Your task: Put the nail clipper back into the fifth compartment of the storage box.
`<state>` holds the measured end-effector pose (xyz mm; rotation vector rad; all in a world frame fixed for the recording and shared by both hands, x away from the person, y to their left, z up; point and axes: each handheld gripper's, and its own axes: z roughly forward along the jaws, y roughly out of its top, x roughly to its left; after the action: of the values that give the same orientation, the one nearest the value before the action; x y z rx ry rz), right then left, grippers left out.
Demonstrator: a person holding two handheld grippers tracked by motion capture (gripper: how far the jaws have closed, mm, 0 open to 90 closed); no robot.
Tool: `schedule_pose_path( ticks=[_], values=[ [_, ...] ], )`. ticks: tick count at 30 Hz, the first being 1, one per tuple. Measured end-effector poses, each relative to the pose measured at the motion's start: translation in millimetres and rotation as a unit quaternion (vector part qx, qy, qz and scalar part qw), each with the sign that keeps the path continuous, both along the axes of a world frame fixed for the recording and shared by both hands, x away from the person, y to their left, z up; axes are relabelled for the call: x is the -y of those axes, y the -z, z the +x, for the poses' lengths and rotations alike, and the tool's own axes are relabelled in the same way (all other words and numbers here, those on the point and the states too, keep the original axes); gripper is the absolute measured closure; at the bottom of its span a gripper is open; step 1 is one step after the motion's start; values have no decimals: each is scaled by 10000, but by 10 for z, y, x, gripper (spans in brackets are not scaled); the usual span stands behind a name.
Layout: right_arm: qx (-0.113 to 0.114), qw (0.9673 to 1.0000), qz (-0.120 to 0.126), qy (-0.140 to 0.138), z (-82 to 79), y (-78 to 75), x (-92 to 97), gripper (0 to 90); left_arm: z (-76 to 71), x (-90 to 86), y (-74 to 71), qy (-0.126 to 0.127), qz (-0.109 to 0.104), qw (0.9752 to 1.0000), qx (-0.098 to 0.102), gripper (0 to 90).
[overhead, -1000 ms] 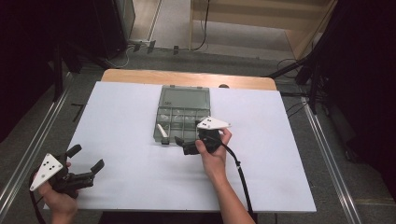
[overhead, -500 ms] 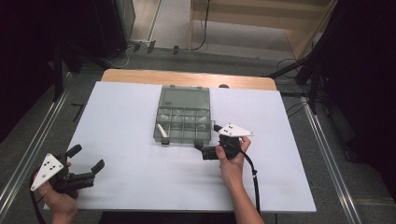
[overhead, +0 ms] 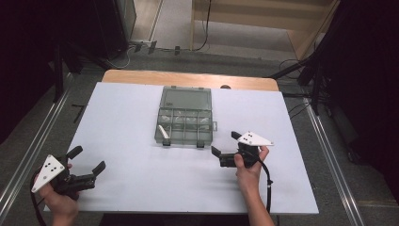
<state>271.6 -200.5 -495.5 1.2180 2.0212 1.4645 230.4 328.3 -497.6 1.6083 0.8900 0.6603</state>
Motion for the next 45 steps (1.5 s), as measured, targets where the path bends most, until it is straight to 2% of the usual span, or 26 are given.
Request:
schedule_pose_path(
  ticks=[14, 29, 45],
  values=[
    [29, 9995, -1, 328, -198, 44, 385, 0, -2, 2, 1, -1, 27, 10000, 5, 0],
    [53, 9974, 47, 716, -434, 74, 763, 0, -3, 6, -1, 2, 52, 10000, 11, 0],
    [222, 9948, 116, 987, -690, 107, 1129, 0, -4, 9, -1, 5, 56, 10000, 17, 0]
  ],
)
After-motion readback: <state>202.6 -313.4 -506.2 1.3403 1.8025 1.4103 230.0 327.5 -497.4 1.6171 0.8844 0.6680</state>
